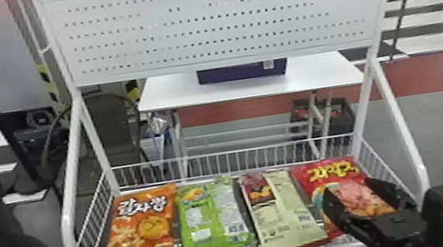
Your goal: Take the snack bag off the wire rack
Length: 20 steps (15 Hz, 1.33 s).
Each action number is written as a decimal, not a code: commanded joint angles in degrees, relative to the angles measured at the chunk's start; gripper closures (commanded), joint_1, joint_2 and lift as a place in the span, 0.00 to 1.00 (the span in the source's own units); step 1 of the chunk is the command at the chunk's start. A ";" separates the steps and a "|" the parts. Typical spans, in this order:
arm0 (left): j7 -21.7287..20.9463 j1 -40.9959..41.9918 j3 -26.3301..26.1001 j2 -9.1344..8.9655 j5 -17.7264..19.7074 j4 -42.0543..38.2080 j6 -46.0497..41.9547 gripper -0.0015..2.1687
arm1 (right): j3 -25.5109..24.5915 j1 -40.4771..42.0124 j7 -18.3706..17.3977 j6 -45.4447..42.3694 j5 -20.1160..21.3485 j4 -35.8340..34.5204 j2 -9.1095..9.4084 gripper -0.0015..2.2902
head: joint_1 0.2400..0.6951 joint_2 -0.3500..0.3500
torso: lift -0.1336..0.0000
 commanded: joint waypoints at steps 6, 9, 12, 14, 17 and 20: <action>-0.01 0.77 -0.28 0.44 -0.14 -0.61 0.01 0.09 | 1.48 -7.99 -0.30 -1.34 -1.03 14.65 0.30 0.07 | 0.57 0.50 | 1.00; -0.01 0.77 -0.28 0.44 -0.14 -0.61 -0.16 0.09 | 1.48 -9.13 -0.30 -0.29 -0.59 15.88 -0.32 0.07 | 0.57 0.50 | 1.00; 0.07 0.77 -0.37 0.44 -0.32 -0.61 0.01 0.09 | 1.21 -9.22 -0.39 0.76 -0.59 17.03 -0.40 0.07 | 0.57 0.50 | 1.00; -0.01 0.77 -0.37 0.44 -0.32 -0.61 0.01 0.09 | 1.04 -9.31 -1.44 1.82 -1.03 17.64 -0.40 0.07 | 0.57 0.50 | 1.00; -0.01 0.77 -0.28 0.35 -0.41 -0.44 0.01 0.09 | 0.60 -9.39 -1.44 5.69 -1.21 17.55 -0.40 0.13 | 0.57 0.50 | 1.00; 0.07 0.77 -0.28 0.35 -0.32 -0.53 0.01 0.09 | 0.42 -8.34 -1.36 6.04 -1.56 16.68 -0.40 0.48 | 0.57 0.50 | 1.00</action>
